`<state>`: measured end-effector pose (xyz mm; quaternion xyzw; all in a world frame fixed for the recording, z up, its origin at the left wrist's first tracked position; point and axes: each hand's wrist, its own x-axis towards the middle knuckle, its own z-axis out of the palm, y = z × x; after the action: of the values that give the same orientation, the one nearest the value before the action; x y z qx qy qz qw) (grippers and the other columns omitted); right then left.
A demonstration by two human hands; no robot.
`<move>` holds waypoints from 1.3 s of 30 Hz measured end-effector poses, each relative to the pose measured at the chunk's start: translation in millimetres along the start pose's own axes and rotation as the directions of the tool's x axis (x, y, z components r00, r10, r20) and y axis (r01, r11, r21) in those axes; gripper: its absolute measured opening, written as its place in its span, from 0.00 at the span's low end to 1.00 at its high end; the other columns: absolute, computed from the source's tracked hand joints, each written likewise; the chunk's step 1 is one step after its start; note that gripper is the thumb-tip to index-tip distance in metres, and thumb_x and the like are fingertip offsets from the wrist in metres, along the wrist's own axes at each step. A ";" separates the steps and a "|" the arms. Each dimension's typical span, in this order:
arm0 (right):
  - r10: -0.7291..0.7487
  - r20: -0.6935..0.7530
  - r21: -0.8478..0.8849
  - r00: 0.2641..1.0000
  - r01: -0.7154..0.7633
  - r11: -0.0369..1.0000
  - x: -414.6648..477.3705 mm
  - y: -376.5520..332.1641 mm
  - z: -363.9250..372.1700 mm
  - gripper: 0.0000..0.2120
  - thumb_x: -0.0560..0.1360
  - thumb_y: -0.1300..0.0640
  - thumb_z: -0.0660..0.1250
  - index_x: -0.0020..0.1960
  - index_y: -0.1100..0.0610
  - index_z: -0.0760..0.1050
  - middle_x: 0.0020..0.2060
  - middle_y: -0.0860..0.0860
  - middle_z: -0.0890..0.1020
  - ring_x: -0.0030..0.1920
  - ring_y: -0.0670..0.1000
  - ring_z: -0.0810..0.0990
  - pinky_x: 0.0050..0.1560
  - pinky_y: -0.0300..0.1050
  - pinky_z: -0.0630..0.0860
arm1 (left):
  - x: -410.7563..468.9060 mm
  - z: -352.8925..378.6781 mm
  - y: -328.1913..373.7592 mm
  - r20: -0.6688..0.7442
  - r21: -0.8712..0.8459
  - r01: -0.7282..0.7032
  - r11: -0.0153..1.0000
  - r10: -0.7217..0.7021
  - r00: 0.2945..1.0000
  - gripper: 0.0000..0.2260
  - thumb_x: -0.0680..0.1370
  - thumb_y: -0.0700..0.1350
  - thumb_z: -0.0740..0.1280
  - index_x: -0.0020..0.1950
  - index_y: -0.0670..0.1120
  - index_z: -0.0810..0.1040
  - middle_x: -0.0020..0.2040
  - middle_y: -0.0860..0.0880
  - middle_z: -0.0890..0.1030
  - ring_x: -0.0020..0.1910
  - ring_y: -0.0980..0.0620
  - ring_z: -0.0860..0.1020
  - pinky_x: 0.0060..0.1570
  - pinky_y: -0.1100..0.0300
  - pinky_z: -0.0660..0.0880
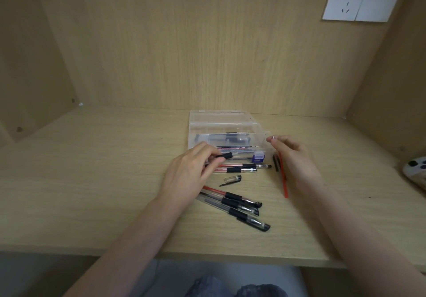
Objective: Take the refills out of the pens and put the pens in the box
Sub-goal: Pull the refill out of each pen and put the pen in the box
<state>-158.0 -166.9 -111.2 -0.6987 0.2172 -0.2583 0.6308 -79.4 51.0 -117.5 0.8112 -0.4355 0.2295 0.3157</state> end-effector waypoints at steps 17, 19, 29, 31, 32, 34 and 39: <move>-0.307 0.278 -0.719 0.910 0.409 0.562 -53.5 3.3 16.3 0.07 0.68 0.48 0.73 0.45 0.46 0.82 0.46 0.44 0.74 0.51 0.47 0.60 0.49 0.41 0.55 | -1.2 -0.9 -0.8 0.000 -0.022 0.033 0.999 -0.033 0.999 0.12 0.77 0.55 0.59 0.50 0.50 0.77 0.45 0.58 0.77 0.39 0.63 0.71 0.38 0.65 0.69; -0.275 0.293 -0.713 0.916 0.401 0.575 -51.0 5.5 16.2 0.10 0.69 0.47 0.72 0.50 0.45 0.81 0.47 0.44 0.75 0.52 0.47 0.61 0.52 0.42 0.57 | -1.1 -1.7 -0.1 0.009 -0.016 0.034 0.999 -0.033 0.999 0.12 0.77 0.54 0.59 0.50 0.50 0.77 0.45 0.58 0.76 0.39 0.63 0.72 0.39 0.66 0.68; -0.042 -0.425 -0.825 0.904 -0.368 0.428 9.6 20.5 -96.6 0.23 0.78 0.51 0.61 0.63 0.69 0.69 0.63 0.70 0.66 0.65 0.69 0.63 0.66 0.56 0.61 | -0.7 -3.4 2.7 0.022 -0.015 0.047 0.999 -0.046 0.999 0.09 0.77 0.53 0.61 0.49 0.49 0.77 0.44 0.59 0.75 0.38 0.63 0.72 0.37 0.73 0.62; -0.089 -0.389 -0.845 0.917 -0.317 0.430 9.8 24.3 -92.6 0.15 0.78 0.59 0.60 0.60 0.68 0.72 0.59 0.69 0.70 0.60 0.69 0.68 0.62 0.55 0.65 | -0.2 -3.2 2.9 0.029 -0.014 0.046 0.999 -0.046 0.999 0.10 0.77 0.53 0.61 0.49 0.50 0.77 0.44 0.60 0.74 0.38 0.63 0.72 0.37 0.73 0.62; -0.103 -0.358 -0.853 0.928 -0.280 0.440 8.4 23.5 -87.4 0.13 0.77 0.62 0.59 0.58 0.67 0.73 0.57 0.68 0.71 0.59 0.69 0.70 0.62 0.54 0.67 | -0.2 -3.2 3.1 0.034 -0.014 0.046 0.999 -0.045 0.998 0.10 0.77 0.53 0.61 0.50 0.50 0.77 0.44 0.61 0.74 0.38 0.63 0.72 0.37 0.73 0.62; -0.114 -0.281 -0.858 0.953 -0.196 0.475 4.7 22.9 -75.7 0.12 0.77 0.65 0.58 0.57 0.66 0.75 0.56 0.66 0.71 0.57 0.67 0.72 0.60 0.52 0.69 | -0.4 -3.9 4.0 0.045 -0.014 0.047 0.999 -0.047 0.998 0.10 0.77 0.53 0.61 0.50 0.50 0.77 0.44 0.61 0.74 0.39 0.63 0.72 0.37 0.73 0.62; -0.152 -0.089 -0.825 0.984 0.013 0.565 -5.2 20.8 -45.5 0.13 0.77 0.64 0.62 0.59 0.65 0.77 0.53 0.62 0.73 0.52 0.62 0.76 0.59 0.44 0.68 | -0.8 -5.9 5.6 0.064 -0.010 0.042 0.999 -0.041 0.997 0.10 0.77 0.52 0.62 0.51 0.49 0.78 0.45 0.60 0.74 0.39 0.62 0.72 0.37 0.76 0.62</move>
<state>-190.5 -200.9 -129.1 -0.8993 0.3260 -0.2087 0.2034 -85.1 53.3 -112.2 0.8252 -0.4296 0.1943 0.3111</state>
